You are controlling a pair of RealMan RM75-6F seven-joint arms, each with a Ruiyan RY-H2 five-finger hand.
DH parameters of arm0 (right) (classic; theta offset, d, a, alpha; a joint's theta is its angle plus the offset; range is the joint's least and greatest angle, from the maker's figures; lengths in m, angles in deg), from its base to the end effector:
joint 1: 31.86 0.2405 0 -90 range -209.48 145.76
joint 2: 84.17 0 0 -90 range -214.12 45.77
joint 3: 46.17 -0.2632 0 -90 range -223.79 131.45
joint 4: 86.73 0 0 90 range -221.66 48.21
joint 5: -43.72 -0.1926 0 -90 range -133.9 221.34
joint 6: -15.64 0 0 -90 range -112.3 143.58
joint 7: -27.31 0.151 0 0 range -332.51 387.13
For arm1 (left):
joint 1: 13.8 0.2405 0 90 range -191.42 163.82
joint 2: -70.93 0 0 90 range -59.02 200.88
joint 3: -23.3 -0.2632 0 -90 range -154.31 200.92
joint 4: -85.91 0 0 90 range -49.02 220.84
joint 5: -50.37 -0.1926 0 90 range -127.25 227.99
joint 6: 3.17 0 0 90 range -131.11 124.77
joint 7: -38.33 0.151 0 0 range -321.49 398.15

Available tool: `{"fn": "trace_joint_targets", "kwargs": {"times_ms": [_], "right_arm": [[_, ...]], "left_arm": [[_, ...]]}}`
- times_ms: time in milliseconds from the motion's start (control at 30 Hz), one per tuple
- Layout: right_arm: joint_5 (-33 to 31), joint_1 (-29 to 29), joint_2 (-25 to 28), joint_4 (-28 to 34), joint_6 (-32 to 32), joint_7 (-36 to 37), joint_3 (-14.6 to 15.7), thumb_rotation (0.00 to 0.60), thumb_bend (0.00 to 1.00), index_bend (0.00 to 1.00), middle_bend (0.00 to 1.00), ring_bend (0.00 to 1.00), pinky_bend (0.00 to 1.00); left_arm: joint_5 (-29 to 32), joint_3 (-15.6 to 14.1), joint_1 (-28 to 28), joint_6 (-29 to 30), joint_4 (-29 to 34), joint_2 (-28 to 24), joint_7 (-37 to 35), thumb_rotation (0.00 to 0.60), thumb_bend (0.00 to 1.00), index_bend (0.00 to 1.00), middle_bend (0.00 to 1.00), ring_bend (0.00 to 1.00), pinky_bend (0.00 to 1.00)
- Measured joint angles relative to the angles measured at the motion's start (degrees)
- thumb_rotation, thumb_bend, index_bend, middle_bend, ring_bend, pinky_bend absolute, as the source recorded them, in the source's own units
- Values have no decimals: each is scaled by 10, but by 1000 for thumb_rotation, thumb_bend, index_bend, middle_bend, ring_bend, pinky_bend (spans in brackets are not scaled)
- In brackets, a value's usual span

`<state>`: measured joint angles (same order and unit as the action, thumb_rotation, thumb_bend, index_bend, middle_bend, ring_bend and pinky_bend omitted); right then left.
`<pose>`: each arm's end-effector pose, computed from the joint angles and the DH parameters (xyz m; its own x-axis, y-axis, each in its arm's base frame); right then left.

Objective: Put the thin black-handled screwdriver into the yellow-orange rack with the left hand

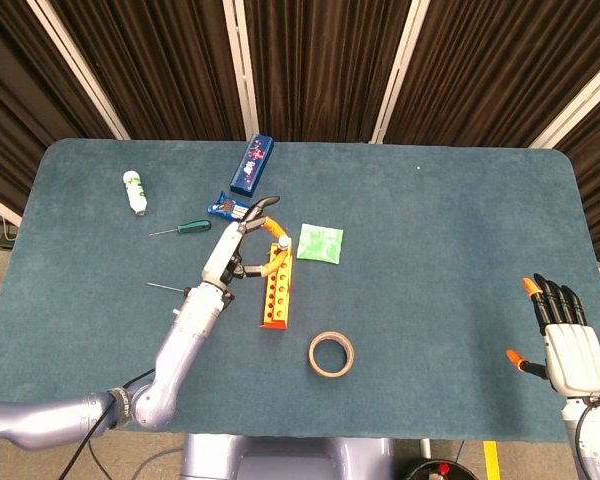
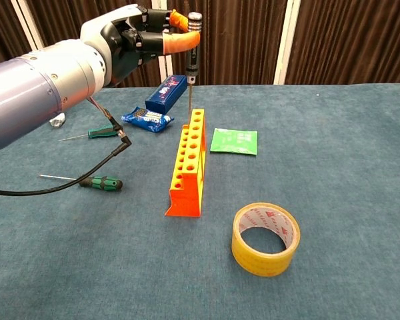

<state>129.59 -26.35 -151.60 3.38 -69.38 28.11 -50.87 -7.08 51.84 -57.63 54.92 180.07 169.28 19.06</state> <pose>-0.3092 -0.1970 0.1675 0.3620 0.0312 0.9317 -0.9318 -0.0179 0.3626 -0.0455 0.3585 0.0057 -0.6162 0.3844 0.6874 0.7111 -0.1038 0.6954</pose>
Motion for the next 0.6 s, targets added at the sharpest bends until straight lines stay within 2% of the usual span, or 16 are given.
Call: {"fn": "trace_joint_targets", "kwargs": {"times_ms": [600], "right_arm": [[-3,0,1,1,2,3,-1,600,0,19,0,0,0]], "left_arm": [[2,-3,-12,-12,-27,20,-24,600,446,710,80,0,54]]}}
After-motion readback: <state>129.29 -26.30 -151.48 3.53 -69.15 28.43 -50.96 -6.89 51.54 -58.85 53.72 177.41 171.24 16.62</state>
